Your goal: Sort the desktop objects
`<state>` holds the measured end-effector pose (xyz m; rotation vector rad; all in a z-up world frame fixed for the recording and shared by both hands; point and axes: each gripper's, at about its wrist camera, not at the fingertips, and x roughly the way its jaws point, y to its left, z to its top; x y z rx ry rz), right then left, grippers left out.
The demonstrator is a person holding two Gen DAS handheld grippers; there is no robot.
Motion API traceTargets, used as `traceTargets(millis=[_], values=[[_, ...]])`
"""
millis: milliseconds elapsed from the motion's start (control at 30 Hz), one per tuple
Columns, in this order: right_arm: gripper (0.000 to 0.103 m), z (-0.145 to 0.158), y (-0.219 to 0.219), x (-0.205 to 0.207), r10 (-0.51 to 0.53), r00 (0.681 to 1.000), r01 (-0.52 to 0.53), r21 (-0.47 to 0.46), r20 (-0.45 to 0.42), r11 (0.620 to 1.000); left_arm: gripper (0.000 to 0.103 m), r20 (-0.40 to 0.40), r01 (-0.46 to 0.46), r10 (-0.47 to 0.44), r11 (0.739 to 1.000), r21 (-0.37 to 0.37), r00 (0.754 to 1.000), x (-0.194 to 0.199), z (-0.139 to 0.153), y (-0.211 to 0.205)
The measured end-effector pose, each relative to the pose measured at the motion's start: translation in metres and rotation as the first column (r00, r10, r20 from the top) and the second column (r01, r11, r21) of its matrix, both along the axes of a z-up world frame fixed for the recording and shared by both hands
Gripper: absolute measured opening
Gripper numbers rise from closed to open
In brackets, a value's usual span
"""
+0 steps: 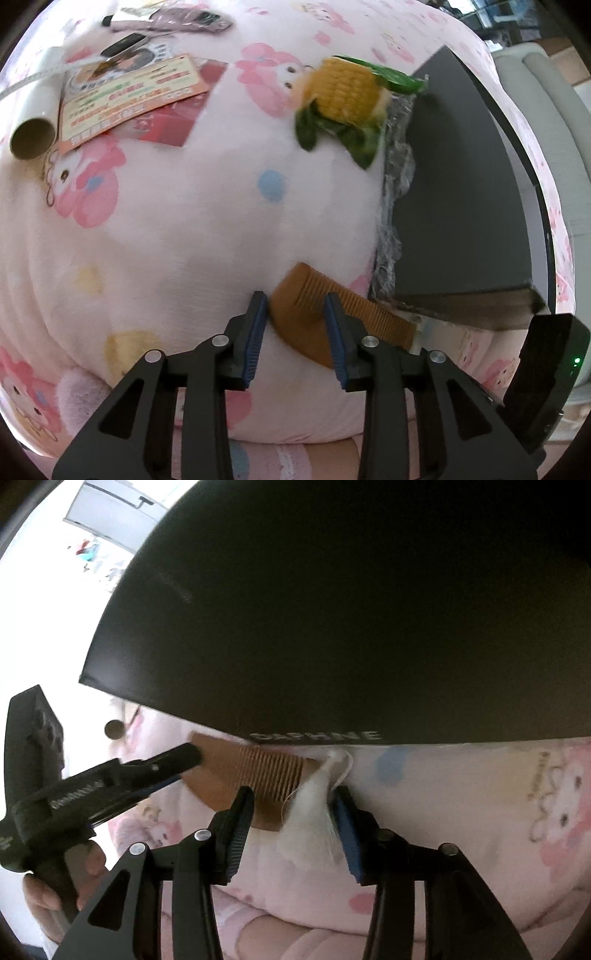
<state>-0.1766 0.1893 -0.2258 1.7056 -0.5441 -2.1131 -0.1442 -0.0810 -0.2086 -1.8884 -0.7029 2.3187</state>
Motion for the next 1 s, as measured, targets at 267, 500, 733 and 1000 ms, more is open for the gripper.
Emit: traceTargets(millis=[267, 500, 733, 1000], values=[[0.035, 0.035, -0.004, 0.019, 0.063, 0.984, -0.069, -0.029, -0.169, 0.997, 0.026, -0.155, -0.033, 0.037, 0.999, 0.026, 0.987, 0.040, 0.044, -0.017], [0.035, 0.081, -0.007, 0.030, 0.026, 0.966, -0.048, -0.079, -0.259, 0.996, 0.026, -0.270, 0.012, -0.002, 0.999, 0.037, 0.963, 0.040, 0.071, 0.039], [0.035, 0.153, -0.009, 0.007, 0.047, 0.922, -0.116, -0.158, -0.384, 0.981, 0.019, -0.389, 0.134, -0.096, 0.988, 0.072, 0.916, 0.023, 0.136, 0.083], [0.035, 0.154, 0.024, -0.017, 0.058, 0.907, -0.077, -0.028, -0.417, 0.997, 0.019, -0.389, 0.205, -0.183, 0.979, 0.018, 0.903, -0.020, 0.134, 0.145]])
